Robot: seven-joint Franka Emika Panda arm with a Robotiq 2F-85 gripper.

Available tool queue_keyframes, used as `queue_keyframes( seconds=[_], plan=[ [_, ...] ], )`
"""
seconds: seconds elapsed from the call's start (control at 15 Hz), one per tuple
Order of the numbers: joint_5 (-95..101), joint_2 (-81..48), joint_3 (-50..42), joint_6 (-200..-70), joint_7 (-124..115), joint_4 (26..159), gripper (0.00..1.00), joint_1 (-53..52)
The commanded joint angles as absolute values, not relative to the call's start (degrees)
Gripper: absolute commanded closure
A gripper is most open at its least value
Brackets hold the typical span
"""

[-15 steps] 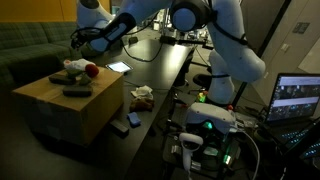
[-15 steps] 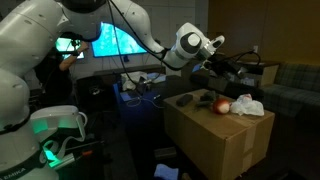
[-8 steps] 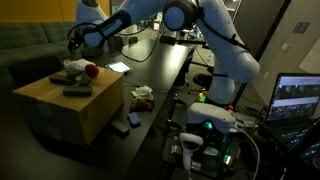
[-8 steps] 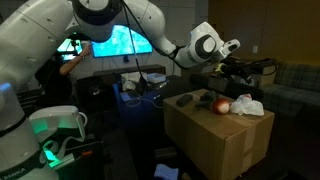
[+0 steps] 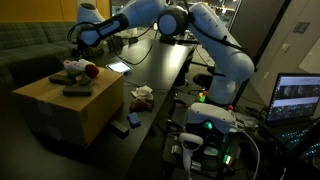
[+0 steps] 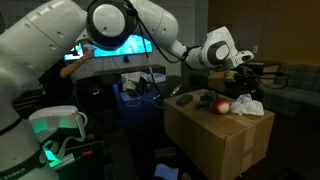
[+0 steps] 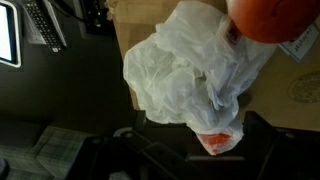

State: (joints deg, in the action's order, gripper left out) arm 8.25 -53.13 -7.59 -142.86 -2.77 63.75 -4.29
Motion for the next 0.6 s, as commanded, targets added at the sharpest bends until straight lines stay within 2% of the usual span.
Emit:
queue_keyframes(
  seconds=[0.0, 0.53],
  plan=[
    [7.51, -59.34, -4.62, -136.74, 0.86, 52.92, 0.0, -2.14],
    [7.89, -67.41, -3.92, -127.28, 3.31, 41.33, 0.0, -1.68]
  ],
)
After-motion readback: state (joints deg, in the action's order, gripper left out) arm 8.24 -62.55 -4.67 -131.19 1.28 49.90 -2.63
